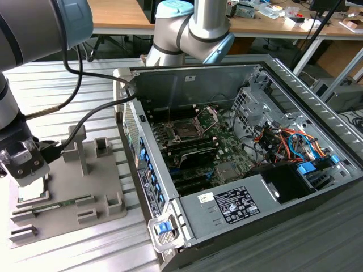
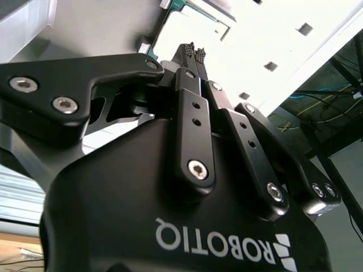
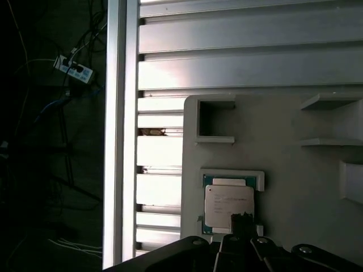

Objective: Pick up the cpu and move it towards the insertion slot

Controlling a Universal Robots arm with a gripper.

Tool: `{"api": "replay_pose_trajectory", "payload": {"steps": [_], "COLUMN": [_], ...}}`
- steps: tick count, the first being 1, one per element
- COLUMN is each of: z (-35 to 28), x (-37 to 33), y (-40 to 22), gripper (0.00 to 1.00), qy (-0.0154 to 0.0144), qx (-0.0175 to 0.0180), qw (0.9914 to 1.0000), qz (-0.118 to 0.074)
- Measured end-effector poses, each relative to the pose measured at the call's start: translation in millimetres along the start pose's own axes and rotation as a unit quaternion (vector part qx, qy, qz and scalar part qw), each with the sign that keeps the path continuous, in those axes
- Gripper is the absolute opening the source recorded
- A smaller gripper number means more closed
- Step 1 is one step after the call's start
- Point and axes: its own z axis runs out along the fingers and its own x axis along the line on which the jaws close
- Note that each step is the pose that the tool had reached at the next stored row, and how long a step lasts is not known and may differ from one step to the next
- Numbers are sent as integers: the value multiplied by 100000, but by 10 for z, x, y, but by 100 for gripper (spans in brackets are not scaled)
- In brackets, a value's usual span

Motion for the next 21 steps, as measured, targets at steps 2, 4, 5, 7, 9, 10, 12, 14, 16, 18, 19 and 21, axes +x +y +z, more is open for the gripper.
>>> {"api": "replay_pose_trajectory", "payload": {"steps": [2, 4, 5, 7, 9, 10, 12, 14, 16, 18, 19, 21], "z": [7, 18, 23, 41, 50, 54, 61, 67, 75, 84, 90, 96], "x": [5, 12, 13, 13, 14, 14, 15, 15, 15, 15, 15, 15], "y": [0, -1, -2, -2, -3, -3, -4, -4, -5, -6, -7, -8], "gripper": [11, 11, 11, 11, 11, 11, 11, 11, 11, 11, 11, 11], "qy": [-3, 1, 9, 6, 11, 7, 7, 7, 4, 0, -2, 5], "qx": [-2, -2, 3, 4, 5, 4, 2, 5, -1, -1, -2, 1], "qw": [100000, 100000, 100000, 100000, 100000, 100000, 100000, 100000, 100000, 100000, 100000, 100000], "qz": [-1, 1, -1, -1, -2, 0, -2, -1, 5, 1, 2, 1]}}
